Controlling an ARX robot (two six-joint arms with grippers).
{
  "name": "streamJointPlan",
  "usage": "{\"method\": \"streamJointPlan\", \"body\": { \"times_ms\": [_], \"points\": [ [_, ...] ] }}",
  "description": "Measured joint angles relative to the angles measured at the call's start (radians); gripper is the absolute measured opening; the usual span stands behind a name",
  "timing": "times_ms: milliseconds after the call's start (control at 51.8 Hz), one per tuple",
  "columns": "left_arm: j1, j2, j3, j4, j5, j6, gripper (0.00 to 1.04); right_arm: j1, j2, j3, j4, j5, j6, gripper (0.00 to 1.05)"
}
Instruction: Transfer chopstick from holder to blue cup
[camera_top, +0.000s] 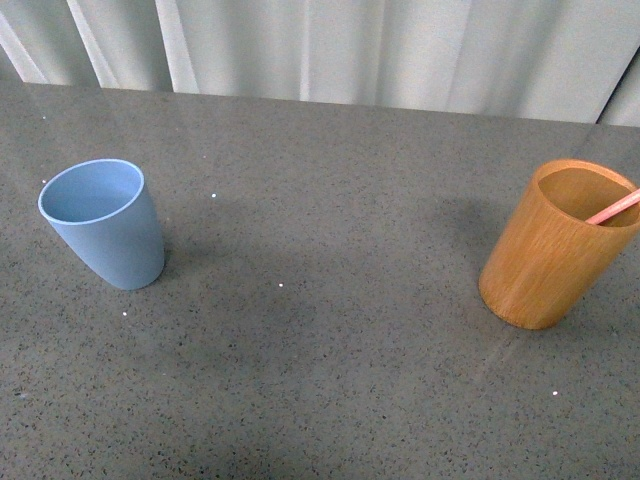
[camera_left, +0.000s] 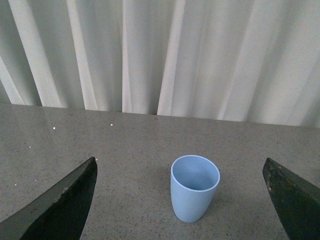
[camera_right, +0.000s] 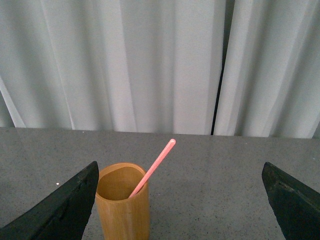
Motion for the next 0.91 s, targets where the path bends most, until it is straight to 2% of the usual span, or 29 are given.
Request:
{"method": "streamJointPlan", "body": {
  "times_ms": [908],
  "points": [
    [0.0, 0.0, 0.0, 0.0, 0.0, 0.0, 0.98, 0.0, 0.0, 0.0, 0.0, 0.0, 0.0, 0.95]
  ]
}}
